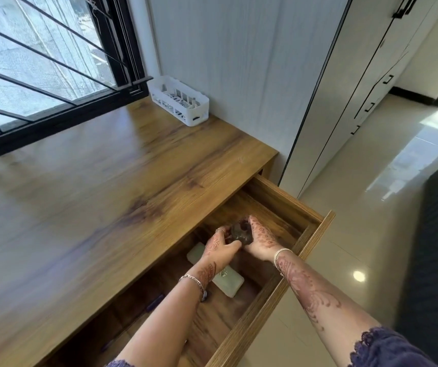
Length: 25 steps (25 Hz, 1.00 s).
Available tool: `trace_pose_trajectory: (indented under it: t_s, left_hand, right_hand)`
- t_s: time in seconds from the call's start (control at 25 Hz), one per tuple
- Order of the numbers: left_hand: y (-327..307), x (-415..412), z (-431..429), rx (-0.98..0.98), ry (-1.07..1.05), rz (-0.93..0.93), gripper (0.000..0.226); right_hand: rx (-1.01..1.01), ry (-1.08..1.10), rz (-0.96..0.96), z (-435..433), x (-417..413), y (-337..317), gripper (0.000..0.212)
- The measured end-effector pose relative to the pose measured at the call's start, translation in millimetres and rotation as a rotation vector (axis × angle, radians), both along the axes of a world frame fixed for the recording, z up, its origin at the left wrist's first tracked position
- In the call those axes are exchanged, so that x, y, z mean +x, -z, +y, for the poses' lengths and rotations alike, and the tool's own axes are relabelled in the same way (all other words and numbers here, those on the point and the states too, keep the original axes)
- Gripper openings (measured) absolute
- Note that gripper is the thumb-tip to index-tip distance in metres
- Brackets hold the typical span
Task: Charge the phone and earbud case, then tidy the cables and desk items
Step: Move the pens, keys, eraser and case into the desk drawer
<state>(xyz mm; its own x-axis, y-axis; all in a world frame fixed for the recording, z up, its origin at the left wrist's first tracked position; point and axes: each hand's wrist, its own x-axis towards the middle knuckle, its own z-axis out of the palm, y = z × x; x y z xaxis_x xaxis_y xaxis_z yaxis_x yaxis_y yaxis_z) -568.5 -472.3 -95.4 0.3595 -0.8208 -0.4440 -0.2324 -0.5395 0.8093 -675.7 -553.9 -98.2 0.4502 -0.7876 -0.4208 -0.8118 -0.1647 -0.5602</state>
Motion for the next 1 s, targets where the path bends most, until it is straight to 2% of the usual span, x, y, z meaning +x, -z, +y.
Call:
trace_pose_trajectory:
  t_s: [0.24,0.4,0.52,0.6,0.76,0.88,1.0]
  left_hand:
    - [6,-6,-4,0.019,-0.055,0.004,0.057]
    - [2,-19,-1,-0.021,-0.189,0.016,0.044]
    - [-4,-31,9,-0.05,-0.314,0.004,0.048]
    - [-9,-43,22,-0.095,-0.413,-0.019,0.046]
    - [-21,-75,58,-0.196,-0.618,-0.091,0.027]
    - [-30,-99,87,-0.276,-0.756,0.026,0.02]
    - [-47,-125,108,-0.33,-0.919,0.342,0.012]
  right_hand:
    - [0.032,-0.025,0.003,-8,-4,5,0.084]
    - [0.05,-0.062,-0.024,-13,-7,8,0.099]
    - [-0.034,-0.066,-0.093,-10,-16,2,0.106]
    - [-0.152,-0.095,-0.168,-4,-24,-5,0.101]
    - [-0.347,-0.198,-0.278,24,-47,-18,0.076]
    - [-0.452,-0.217,-0.266,53,-67,-24,0.061]
    - [-0.569,-0.239,-0.211,91,-82,-18,0.055]
